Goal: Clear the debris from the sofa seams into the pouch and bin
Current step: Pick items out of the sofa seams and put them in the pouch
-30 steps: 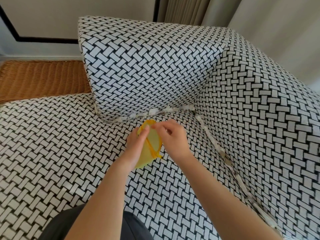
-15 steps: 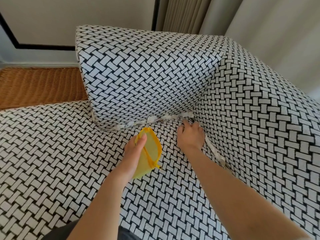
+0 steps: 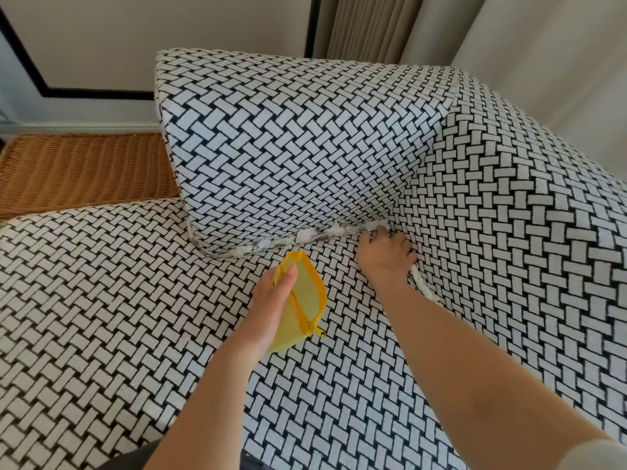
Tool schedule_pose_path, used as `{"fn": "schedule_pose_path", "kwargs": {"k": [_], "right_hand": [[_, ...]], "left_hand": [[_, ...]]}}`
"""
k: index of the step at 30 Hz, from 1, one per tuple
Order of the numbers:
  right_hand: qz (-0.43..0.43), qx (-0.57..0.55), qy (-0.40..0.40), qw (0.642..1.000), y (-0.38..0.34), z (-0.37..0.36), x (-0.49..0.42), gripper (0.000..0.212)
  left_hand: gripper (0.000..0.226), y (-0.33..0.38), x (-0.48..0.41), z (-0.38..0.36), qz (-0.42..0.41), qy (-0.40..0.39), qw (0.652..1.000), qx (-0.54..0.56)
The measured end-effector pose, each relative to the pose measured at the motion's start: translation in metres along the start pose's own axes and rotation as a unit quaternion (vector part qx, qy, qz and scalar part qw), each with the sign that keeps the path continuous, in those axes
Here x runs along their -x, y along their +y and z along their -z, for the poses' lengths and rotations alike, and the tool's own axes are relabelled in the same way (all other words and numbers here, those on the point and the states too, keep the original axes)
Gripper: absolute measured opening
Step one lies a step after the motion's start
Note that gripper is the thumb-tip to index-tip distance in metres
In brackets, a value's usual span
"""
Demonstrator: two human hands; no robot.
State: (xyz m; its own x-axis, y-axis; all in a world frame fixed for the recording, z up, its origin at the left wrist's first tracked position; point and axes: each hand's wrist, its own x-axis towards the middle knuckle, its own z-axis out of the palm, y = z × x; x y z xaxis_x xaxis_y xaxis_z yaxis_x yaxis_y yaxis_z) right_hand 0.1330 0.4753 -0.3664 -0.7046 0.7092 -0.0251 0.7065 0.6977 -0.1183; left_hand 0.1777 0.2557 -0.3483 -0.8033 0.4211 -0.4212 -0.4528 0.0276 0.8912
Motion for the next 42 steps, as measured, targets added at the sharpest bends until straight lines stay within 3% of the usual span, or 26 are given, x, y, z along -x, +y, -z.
{"fn": "schedule_pose_path", "kwargs": {"k": [5,15,19,23,27,32,34,42], "right_hand": [[0.004,-0.007,0.003,1.0,-0.004,0.002,-0.004,0.053],[0.001,0.023,-0.016,1.0,-0.01,-0.001,-0.012,0.054],[0.0,-0.007,0.003,1.0,-0.01,-0.001,-0.013,0.051],[0.003,-0.048,0.03,0.998,-0.009,-0.002,-0.014,0.043],[0.0,-0.084,0.042,0.996,-0.01,-0.002,-0.016,0.039],[-0.003,-0.109,0.05,0.993,-0.01,-0.003,-0.017,0.031],[-0.001,-0.115,0.054,0.992,-0.01,-0.003,-0.017,0.028],[0.023,-0.113,-0.003,0.993,-0.008,-0.001,-0.022,0.031]], "left_hand": [[0.101,-0.002,-0.003,0.003,0.009,0.001,1.0,0.006],[0.074,0.002,0.004,0.003,0.003,-0.025,0.999,0.043],[0.072,0.003,0.005,0.002,-0.007,-0.024,0.999,0.039],[0.052,0.005,0.007,0.001,-0.001,-0.032,0.998,0.048],[0.064,0.006,0.007,0.001,-0.006,-0.026,0.999,0.044],[0.047,0.006,0.009,0.001,-0.005,-0.027,0.999,0.039],[0.052,0.006,0.01,0.001,-0.005,-0.031,0.999,0.038],[0.054,0.003,0.005,0.001,-0.004,-0.03,0.999,0.042]]}}
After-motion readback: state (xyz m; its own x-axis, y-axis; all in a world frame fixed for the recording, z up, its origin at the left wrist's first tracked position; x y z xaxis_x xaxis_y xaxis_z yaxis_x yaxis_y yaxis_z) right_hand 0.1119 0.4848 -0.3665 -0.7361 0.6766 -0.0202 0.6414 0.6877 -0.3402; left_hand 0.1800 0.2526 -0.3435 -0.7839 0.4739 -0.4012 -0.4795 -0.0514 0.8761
